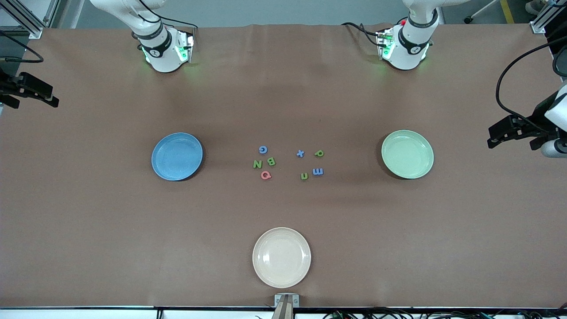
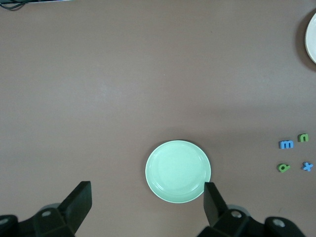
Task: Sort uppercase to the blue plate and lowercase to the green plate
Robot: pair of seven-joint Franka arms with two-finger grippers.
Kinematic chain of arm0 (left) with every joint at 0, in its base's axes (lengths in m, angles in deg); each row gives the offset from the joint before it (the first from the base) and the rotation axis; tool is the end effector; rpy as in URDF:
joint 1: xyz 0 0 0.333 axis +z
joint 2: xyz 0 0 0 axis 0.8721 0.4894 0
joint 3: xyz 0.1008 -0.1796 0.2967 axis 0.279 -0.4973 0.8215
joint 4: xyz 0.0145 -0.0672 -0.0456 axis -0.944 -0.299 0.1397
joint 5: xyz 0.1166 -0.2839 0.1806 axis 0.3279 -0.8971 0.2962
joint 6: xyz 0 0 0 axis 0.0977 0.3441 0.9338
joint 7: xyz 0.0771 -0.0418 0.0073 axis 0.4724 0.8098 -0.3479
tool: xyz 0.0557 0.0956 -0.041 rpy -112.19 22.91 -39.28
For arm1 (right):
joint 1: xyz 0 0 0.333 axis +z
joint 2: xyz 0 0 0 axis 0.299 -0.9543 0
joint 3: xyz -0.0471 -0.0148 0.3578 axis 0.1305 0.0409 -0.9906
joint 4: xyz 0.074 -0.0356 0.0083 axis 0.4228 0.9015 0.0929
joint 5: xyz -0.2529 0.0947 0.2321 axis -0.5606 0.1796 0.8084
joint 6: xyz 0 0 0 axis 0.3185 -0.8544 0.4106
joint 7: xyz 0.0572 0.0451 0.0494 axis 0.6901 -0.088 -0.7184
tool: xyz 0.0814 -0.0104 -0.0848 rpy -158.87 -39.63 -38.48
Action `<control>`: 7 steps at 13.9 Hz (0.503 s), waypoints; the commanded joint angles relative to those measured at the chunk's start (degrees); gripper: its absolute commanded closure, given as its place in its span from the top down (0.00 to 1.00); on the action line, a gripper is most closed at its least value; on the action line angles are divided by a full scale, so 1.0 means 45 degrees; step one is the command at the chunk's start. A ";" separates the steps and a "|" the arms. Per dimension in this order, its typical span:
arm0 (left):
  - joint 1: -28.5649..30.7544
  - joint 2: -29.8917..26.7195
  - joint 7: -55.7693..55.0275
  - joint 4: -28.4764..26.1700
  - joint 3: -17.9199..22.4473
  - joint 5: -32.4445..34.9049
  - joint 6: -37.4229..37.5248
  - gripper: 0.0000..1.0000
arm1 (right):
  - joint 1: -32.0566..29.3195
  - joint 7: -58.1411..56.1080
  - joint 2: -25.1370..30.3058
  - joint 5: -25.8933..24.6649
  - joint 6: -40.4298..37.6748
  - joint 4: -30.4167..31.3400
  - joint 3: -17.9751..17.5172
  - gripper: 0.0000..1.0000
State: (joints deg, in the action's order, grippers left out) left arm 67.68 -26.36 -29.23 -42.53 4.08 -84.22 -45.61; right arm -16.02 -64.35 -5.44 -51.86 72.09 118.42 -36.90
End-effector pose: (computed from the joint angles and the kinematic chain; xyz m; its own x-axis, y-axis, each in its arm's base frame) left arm 0.5745 -0.0180 0.6521 0.9961 -0.0599 0.0649 -0.0594 -0.9982 -0.0109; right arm 0.4865 -0.0367 0.6802 0.9982 0.0061 -0.0588 0.0040 -0.9994 -0.0345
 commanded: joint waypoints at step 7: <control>0.0031 -0.0188 -0.0109 -0.0161 -0.0041 0.0086 0.0180 1.00 | 0.0026 0.0076 0.0068 0.0320 0.0014 -0.0054 0.0039 1.00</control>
State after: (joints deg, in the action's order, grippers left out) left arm 67.71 -26.36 -29.30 -42.60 4.10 -84.22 -45.49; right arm -16.02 -64.35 -5.44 -51.68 72.21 118.41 -36.90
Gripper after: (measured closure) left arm 0.000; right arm 0.000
